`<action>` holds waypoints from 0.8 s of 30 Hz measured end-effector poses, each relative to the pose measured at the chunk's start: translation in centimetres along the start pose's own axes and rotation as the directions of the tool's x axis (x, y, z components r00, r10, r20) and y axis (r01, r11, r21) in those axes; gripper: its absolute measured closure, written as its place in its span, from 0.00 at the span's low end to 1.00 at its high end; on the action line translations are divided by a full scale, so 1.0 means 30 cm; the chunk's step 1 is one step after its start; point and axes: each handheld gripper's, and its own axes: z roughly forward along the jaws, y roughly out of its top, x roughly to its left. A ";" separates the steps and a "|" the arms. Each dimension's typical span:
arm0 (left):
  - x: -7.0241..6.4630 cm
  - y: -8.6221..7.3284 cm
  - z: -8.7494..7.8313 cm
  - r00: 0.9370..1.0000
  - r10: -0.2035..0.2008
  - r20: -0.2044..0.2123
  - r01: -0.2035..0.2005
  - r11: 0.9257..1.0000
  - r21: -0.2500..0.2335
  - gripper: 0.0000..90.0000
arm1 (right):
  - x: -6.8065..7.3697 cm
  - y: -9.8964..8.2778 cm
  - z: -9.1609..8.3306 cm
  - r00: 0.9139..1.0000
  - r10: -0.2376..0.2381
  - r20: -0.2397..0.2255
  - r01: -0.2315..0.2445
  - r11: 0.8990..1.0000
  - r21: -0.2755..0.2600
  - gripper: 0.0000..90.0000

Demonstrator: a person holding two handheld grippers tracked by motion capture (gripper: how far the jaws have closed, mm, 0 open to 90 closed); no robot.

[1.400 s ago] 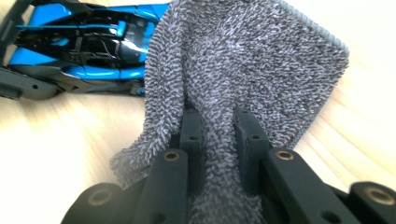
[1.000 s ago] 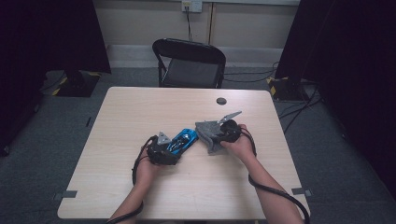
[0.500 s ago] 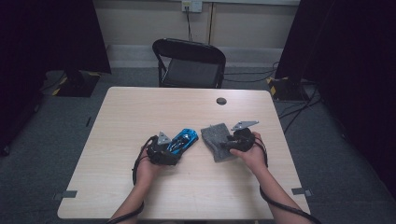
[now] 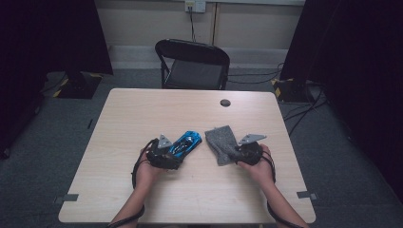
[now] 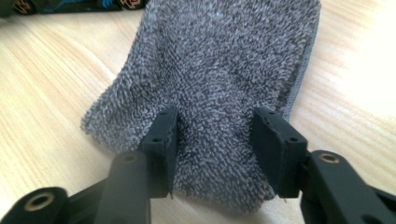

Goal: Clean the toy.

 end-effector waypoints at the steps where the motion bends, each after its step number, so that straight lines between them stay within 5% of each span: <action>1: 0.003 0.000 -0.010 1.000 0.006 -0.001 -0.006 1.000 0.003 0.17 | 0.000 0.000 0.000 1.000 0.000 0.000 0.000 1.000 0.000 0.60; 6: 0.010 0.030 -0.084 1.000 -0.005 0.011 0.006 0.999 -0.043 0.17 | -0.010 -0.016 0.006 0.999 0.028 -0.022 -0.028 0.999 -0.027 0.62; 11: 0.007 0.117 -0.106 0.999 -0.006 0.046 0.008 0.999 -0.043 0.23 | -0.006 -0.013 0.009 1.000 -0.008 -0.016 0.007 1.000 -0.023 0.68; 13: 0.009 0.152 -0.088 0.998 -0.017 0.058 0.018 0.999 -0.029 0.37 | 0.000 -0.016 0.009 1.000 -0.007 -0.009 0.006 1.000 -0.029 0.69; 24: 0.000 0.226 0.061 0.999 0.003 0.037 -0.005 0.998 0.057 0.38 | 0.004 -0.016 0.007 1.000 0.009 -0.015 -0.009 0.999 -0.032 0.79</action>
